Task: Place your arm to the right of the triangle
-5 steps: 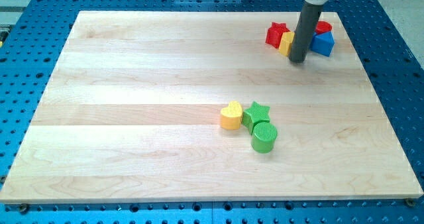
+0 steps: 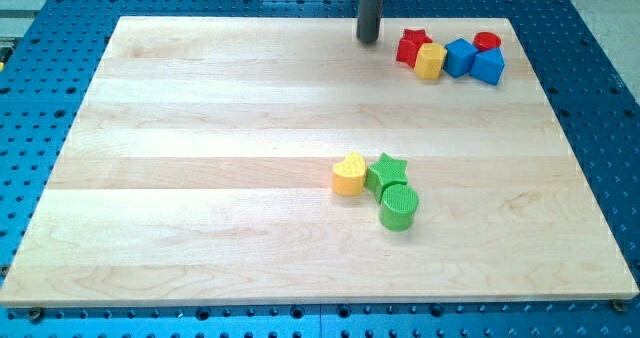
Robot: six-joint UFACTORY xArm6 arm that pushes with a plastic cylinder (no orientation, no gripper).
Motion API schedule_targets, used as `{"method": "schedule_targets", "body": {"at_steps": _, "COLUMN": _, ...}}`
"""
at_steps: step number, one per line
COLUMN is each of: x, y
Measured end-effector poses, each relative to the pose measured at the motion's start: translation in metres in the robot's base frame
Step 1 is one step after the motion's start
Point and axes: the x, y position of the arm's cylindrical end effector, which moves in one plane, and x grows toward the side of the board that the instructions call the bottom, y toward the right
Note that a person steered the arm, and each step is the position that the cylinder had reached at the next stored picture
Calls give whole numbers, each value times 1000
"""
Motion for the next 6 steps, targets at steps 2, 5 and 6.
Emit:
{"method": "schedule_targets", "body": {"at_steps": 2, "x": 4, "y": 148}}
{"method": "schedule_targets", "body": {"at_steps": 5, "x": 108, "y": 215}}
{"method": "schedule_targets", "body": {"at_steps": 6, "x": 96, "y": 203}}
